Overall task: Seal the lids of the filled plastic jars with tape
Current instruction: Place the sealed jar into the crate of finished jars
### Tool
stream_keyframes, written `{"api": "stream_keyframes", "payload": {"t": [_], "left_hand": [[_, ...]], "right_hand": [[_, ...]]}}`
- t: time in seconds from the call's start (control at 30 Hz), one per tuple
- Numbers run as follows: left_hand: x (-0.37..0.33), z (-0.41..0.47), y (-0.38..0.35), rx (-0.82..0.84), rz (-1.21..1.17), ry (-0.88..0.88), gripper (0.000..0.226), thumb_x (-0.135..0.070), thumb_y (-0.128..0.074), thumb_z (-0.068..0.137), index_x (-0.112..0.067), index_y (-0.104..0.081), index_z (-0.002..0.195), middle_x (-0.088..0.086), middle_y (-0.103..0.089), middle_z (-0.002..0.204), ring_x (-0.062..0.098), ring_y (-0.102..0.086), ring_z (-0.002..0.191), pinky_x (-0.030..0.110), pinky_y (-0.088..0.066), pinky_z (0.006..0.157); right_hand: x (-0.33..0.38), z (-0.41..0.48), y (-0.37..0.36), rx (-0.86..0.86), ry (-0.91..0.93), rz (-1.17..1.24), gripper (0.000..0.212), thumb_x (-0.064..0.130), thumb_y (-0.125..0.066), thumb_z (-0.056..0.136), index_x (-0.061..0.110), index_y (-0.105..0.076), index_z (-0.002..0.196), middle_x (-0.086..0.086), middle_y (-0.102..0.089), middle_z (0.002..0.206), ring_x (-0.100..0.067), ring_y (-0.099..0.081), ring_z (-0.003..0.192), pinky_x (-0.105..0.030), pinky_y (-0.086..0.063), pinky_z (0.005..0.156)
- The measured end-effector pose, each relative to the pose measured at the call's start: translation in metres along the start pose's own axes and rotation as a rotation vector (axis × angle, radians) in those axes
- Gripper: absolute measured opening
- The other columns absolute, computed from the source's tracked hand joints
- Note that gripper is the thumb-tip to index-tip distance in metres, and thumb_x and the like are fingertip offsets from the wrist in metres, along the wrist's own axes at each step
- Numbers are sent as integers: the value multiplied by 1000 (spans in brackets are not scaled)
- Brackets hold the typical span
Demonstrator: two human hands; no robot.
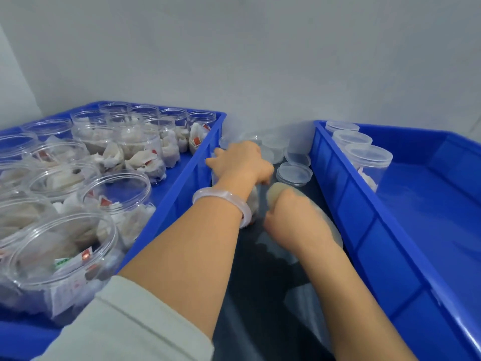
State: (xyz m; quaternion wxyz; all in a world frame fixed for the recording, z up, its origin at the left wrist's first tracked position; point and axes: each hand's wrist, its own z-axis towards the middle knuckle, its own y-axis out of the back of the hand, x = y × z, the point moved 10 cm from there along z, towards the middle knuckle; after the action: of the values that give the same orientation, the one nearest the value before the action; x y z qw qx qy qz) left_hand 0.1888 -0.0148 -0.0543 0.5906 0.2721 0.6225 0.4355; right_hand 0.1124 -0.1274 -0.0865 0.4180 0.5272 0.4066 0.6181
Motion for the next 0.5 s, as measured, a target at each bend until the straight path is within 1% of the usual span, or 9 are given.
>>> {"api": "stream_keyframes", "payload": {"t": [0.03,0.07,0.1,0.13,0.2,0.27,0.33,0.43,0.5], "left_hand": [[6,3,10,-82,-62,30,25,-26,-71,69,-29,-59,90,4,-51,123,38,-34,122,46,-30,86],[9,6,14,-122,-91,31,24,-27,-71,71,-31,-56,89,4,-48,125,38,-34,123,45,-29,86],[3,8,10,-110,-54,-14,25,-28,-73,71,-33,-54,87,3,-47,124,37,-34,123,44,-28,85],[-9,7,3,-77,25,-84,27,-29,-75,71,-34,-53,85,2,-47,123,35,-35,122,44,-28,85],[-31,3,-10,-35,173,-191,28,-31,-75,71,-34,-51,85,2,-48,122,35,-34,122,46,-29,90],[-41,3,-16,-20,218,-223,28,-32,-75,72,-33,-51,86,3,-47,123,37,-31,124,49,-29,92],[-41,8,-16,5,225,-227,28,-34,-75,72,-32,-51,87,3,-46,124,38,-30,125,49,-30,92],[-31,12,-20,164,249,-171,34,-37,-78,69,-31,-55,92,1,-51,124,37,-36,125,43,-32,88],[-26,11,-25,346,291,-161,40,-38,-81,66,-26,-59,97,2,-57,123,32,-48,118,41,-40,94]], "right_hand": [[12,-14,-2,-3,65,11,38,21,-49,84,9,-45,119,-4,-58,95,-24,-53,76,-26,-28,50],[22,-25,-10,27,121,46,32,22,-49,82,13,-46,113,-1,-55,87,-22,-50,71,-26,-27,48],[26,-31,-18,61,147,94,29,23,-49,82,15,-46,109,0,-55,86,-22,-51,70,-28,-31,50],[24,-29,-26,77,133,122,28,25,-48,83,16,-47,110,-2,-59,91,-25,-56,77,-30,-37,56],[7,-14,-40,97,56,72,33,27,-49,88,13,-46,118,-7,-63,104,-30,-60,92,-35,-46,69],[-13,0,-50,97,3,4,42,32,-50,91,9,-41,124,-9,-62,108,-31,-60,97,-35,-45,73],[-27,8,-57,71,-25,-22,52,43,-54,90,10,-38,127,-9,-56,117,-31,-57,103,-36,-40,74],[-32,16,-60,-12,-15,-61,59,60,-57,83,13,-48,118,-9,-47,119,-30,-45,111,-37,-37,84],[-34,25,-60,-4,4,-75,66,65,-57,80,13,-53,120,-9,-46,121,-28,-39,115,-37,-34,94]]}}
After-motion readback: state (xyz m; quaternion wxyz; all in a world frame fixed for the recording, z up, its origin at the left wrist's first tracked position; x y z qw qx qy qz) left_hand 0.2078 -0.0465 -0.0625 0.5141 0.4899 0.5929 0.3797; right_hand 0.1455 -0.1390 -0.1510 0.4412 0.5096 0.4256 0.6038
